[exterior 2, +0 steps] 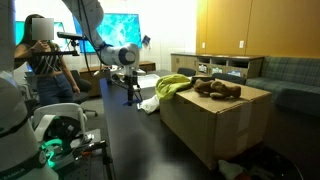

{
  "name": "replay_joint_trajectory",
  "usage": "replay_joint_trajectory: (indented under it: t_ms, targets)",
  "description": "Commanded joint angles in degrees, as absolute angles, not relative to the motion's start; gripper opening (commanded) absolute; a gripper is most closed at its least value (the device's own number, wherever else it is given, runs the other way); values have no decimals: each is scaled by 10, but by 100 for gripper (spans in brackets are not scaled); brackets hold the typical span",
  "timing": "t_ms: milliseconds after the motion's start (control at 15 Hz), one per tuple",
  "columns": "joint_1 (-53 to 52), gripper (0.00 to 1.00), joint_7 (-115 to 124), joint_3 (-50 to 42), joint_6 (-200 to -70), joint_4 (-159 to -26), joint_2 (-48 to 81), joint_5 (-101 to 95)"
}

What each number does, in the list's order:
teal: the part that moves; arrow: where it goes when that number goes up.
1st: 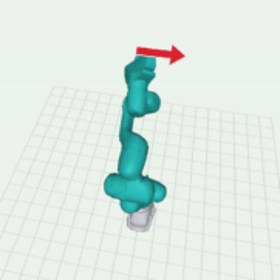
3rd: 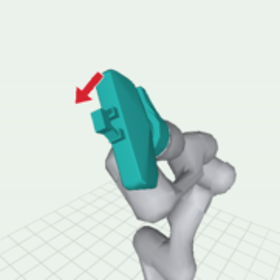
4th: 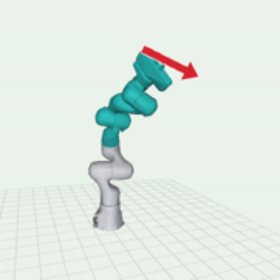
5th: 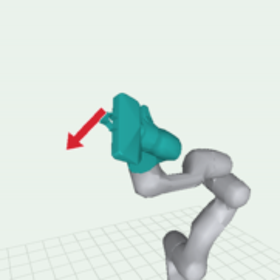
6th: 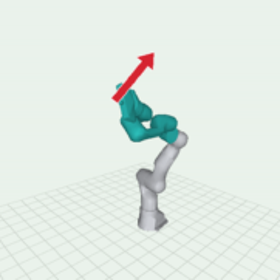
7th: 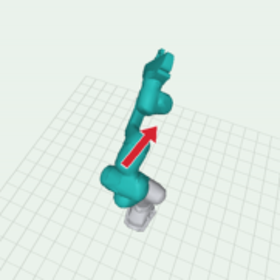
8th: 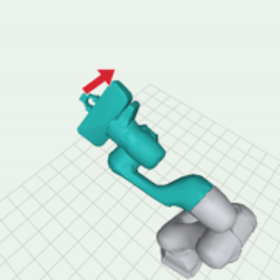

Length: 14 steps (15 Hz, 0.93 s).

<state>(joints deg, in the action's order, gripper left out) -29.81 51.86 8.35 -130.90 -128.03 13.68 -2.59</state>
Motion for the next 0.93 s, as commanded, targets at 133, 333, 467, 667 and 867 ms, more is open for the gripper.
replay_joint_trajectory:
  t_ms: [133,333,467,667,867]
  targets:
    - [-240,33,541,96,-1304,-1299,83,-47]
    - [-209,33,512,94,-1304,-1280,97,-36]
    - [-192,33,487,93,-1302,-1267,109,-29]
    - [-172,33,459,90,-1304,-1254,119,-22]
    - [-162,33,460,86,-1300,-1241,124,-25]
